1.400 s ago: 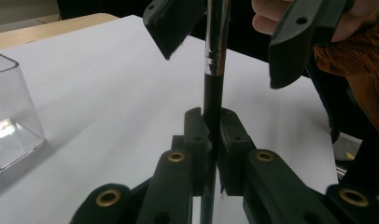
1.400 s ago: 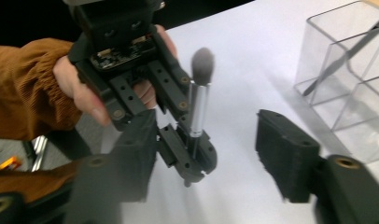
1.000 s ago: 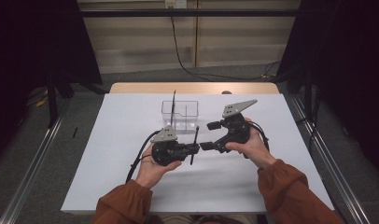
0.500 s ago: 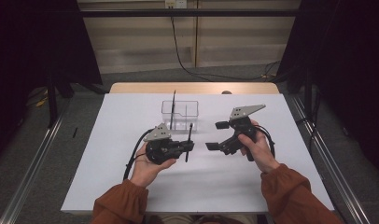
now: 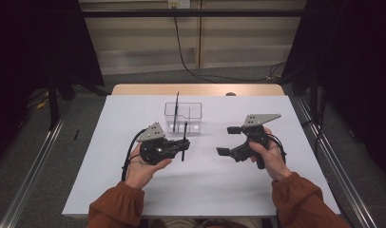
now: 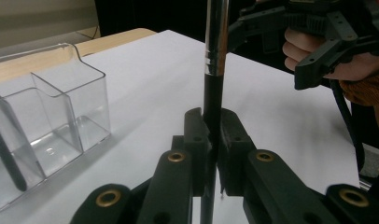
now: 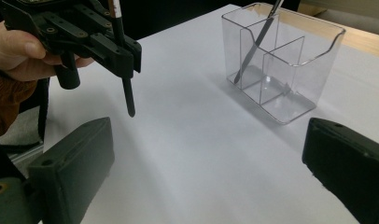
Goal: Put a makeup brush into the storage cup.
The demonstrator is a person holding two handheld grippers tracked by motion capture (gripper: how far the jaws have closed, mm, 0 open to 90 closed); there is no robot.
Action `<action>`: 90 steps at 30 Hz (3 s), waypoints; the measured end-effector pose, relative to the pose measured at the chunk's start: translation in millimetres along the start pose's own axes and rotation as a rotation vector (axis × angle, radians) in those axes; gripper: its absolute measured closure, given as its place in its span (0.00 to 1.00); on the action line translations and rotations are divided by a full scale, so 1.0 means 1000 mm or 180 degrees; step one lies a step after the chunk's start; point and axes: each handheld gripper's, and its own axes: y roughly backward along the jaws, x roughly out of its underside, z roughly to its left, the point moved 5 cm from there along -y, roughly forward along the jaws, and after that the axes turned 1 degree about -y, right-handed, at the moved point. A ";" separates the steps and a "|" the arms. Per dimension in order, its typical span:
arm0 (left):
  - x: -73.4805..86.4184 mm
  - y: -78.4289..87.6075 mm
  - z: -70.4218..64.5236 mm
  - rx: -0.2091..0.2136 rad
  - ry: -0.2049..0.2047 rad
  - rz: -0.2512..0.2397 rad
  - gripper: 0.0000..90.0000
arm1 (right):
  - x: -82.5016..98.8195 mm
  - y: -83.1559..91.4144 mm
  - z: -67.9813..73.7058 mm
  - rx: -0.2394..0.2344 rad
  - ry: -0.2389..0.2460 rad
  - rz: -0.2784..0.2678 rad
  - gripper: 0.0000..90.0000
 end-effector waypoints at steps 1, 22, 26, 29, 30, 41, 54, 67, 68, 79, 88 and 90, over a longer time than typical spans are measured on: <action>-0.001 0.001 0.001 -0.0015 -0.0009 0.0003 0.93 | 0.002 0.001 0.000 0.0027 -0.0001 -0.0006 0.02; -0.017 0.023 0.016 -0.0173 -0.0026 -0.0106 0.93 | 0.028 0.042 -0.013 0.0670 -0.0221 -0.0464 0.02; -0.018 0.026 0.019 -0.0208 -0.0018 -0.0121 0.93 | 0.036 0.050 -0.015 0.0775 -0.0263 -0.0533 0.02; -0.021 0.028 0.021 -0.0213 -0.0030 -0.0135 0.93 | 0.043 0.054 -0.018 0.0924 -0.0234 -0.0582 0.01; -0.022 0.028 0.022 -0.0228 -0.0029 -0.0138 0.93 | 0.045 0.056 -0.019 0.0942 -0.0258 -0.0588 0.01; -0.033 0.038 0.031 -0.0319 -0.0052 -0.0191 0.93 | 0.062 0.073 -0.021 0.1206 -0.0284 -0.0728 0.00; -0.038 0.037 0.042 -0.0407 -0.0001 -0.0244 0.93 | 0.079 0.082 -0.017 0.1239 -0.0251 -0.0746 0.00; -0.047 0.039 0.061 -0.0538 0.0050 -0.0260 0.93 | 0.084 0.093 -0.017 0.1350 -0.0261 -0.0834 0.00; -0.048 0.038 0.062 -0.0555 0.0050 -0.0274 0.93 | 0.084 0.093 -0.017 0.1353 -0.0234 -0.0822 0.00; -0.065 0.033 0.078 -0.0662 0.0055 -0.0340 0.93 | 0.084 0.091 -0.016 0.1300 -0.0235 -0.0820 0.00; -0.071 0.028 0.087 -0.0743 0.0089 -0.0411 0.93 | 0.084 0.090 -0.017 0.1278 -0.0267 -0.0801 0.00; -0.074 0.027 0.091 -0.0784 0.0093 -0.0424 0.93 | 0.084 0.090 -0.017 0.1276 -0.0266 -0.0802 0.00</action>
